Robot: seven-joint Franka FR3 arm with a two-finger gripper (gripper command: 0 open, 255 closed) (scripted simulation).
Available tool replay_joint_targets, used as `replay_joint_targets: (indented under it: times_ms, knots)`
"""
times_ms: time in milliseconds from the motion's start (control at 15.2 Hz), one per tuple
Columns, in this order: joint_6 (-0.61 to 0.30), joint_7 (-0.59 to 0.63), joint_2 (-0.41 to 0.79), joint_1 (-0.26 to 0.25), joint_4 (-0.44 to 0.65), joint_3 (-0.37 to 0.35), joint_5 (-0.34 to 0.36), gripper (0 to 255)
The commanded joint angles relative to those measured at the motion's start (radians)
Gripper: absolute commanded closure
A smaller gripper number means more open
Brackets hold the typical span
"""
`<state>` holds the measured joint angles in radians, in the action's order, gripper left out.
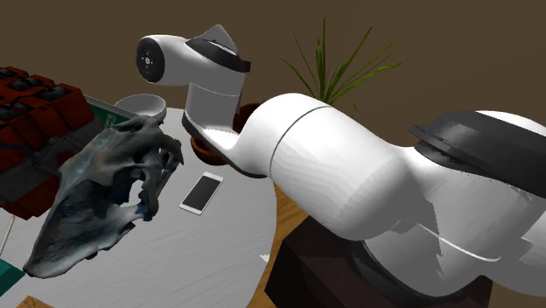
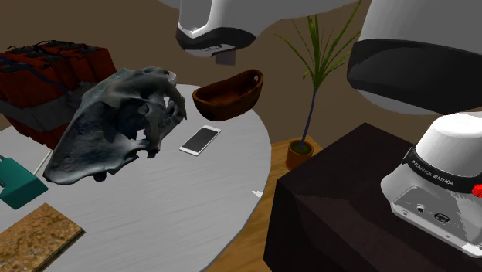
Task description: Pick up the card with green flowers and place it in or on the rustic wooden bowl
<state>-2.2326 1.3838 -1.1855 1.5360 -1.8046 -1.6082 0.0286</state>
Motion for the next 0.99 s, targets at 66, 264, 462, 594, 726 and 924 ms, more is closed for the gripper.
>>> replay_joint_targets:
  times_ms: [66, 264, 462, 594, 726, 924]
  knots:
    - [-0.016, 0.019, -0.015, 0.001, -0.015, -0.019, -0.007, 255]
    - [-0.03, 0.037, -0.031, 0.004, -0.024, -0.038, -0.015, 255]
    - [-0.042, 0.055, -0.046, 0.008, -0.032, -0.058, -0.023, 255]
    - [-0.047, 0.063, -0.052, 0.01, -0.035, -0.066, -0.026, 255]
    - [-0.047, 0.063, -0.052, 0.01, -0.035, -0.066, -0.026, 255]
    - [-0.047, 0.063, -0.052, 0.01, -0.035, -0.066, -0.026, 255]
